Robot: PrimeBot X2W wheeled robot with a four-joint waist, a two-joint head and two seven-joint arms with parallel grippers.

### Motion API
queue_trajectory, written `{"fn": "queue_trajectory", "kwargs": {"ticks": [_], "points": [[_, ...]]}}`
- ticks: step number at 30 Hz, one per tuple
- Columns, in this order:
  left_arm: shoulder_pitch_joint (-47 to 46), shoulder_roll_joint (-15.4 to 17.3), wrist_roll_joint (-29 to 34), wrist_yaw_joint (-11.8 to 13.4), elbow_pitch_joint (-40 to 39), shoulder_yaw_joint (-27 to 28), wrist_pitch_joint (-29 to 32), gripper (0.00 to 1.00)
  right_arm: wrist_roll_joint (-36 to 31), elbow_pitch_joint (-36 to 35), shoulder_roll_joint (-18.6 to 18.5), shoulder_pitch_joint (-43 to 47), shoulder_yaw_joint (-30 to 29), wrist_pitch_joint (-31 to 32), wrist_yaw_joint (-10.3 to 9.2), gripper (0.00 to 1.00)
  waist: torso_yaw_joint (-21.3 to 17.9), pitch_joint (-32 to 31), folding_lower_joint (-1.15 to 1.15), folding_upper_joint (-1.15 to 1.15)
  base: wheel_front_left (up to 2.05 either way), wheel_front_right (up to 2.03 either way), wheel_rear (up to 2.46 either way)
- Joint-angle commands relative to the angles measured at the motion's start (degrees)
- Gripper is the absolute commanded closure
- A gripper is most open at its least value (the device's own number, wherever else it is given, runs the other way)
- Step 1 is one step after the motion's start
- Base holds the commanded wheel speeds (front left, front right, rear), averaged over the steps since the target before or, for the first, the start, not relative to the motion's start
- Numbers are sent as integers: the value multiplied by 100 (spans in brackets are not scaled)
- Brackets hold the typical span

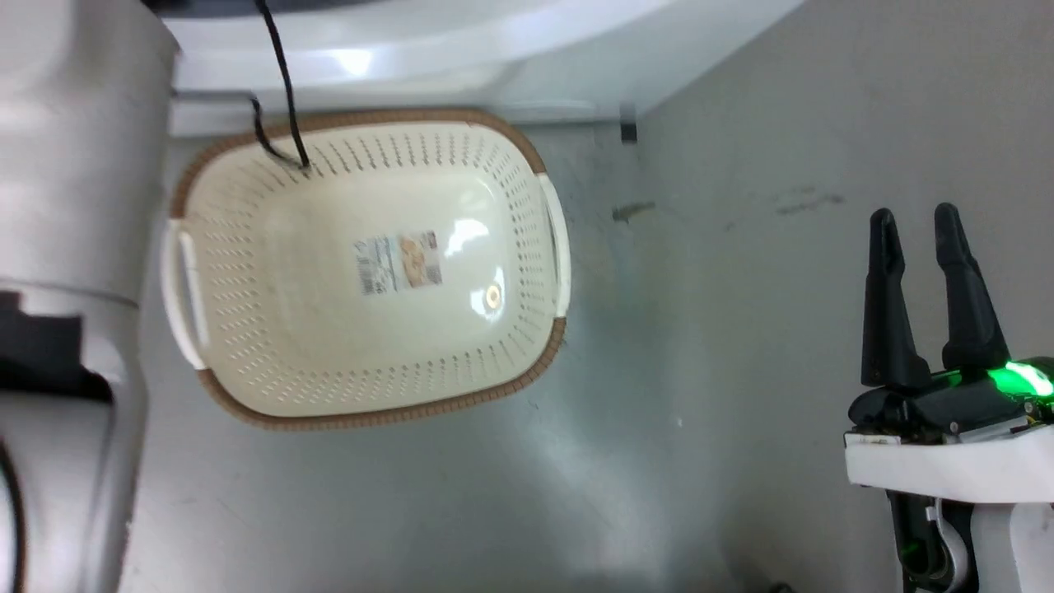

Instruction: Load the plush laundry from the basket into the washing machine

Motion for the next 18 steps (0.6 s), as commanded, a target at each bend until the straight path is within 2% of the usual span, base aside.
{"fn": "queue_trajectory", "kwargs": {"ticks": [1,8,18], "points": [[221,-48,-12,-21,31,-17,-51,0,-48,45,-4,-42,-7,-24,5,0,174,-340,0,0,0,0,0],[1098,-255,-108,-17,-5,-39,-70,0,-71,249,-4,49,-40,-24,5,0,365,-1058,0,0,0,0,0],[2485,-516,-339,-54,-483,145,-73,0,-199,556,-4,397,-115,-24,5,0,586,-2070,0,0,0,0,0]]}}
